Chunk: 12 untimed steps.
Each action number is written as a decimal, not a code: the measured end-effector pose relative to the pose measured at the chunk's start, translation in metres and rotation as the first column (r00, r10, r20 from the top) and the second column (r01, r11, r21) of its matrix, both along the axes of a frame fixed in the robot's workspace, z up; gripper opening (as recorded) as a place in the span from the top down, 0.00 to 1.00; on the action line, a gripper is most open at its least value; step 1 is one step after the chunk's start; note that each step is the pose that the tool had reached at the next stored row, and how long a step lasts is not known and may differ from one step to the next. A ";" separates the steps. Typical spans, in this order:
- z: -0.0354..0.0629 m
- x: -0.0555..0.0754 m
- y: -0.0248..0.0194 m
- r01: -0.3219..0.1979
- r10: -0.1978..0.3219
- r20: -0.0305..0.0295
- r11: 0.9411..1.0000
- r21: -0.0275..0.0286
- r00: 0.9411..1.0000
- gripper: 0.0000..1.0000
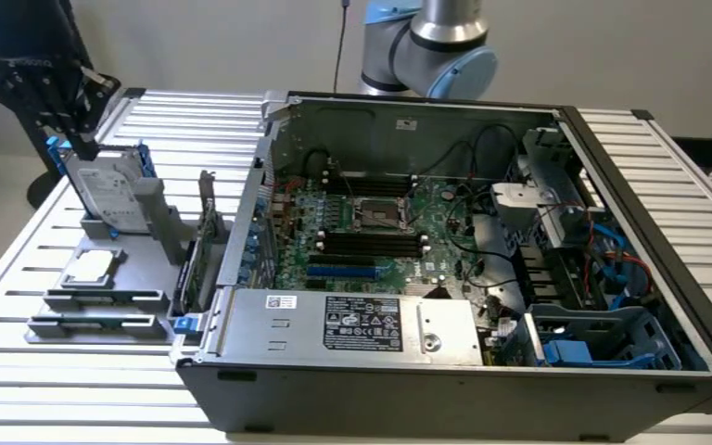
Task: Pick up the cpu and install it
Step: 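Reach for the cpu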
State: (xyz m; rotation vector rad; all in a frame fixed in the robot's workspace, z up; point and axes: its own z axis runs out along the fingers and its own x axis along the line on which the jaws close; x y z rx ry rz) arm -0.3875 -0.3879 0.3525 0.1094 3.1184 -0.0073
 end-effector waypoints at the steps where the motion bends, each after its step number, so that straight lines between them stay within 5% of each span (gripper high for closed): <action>1: -0.0007 -0.004 0.0002 0.000 0.000 0.000 1.000 -0.001 1.000 0.89; 8: -0.0063 -0.036 0.0016 0.000 0.000 0.000 1.000 -0.008 1.000 0.89; 12: -0.0063 -0.038 0.0015 -0.001 0.001 0.000 1.000 -0.009 1.000 0.89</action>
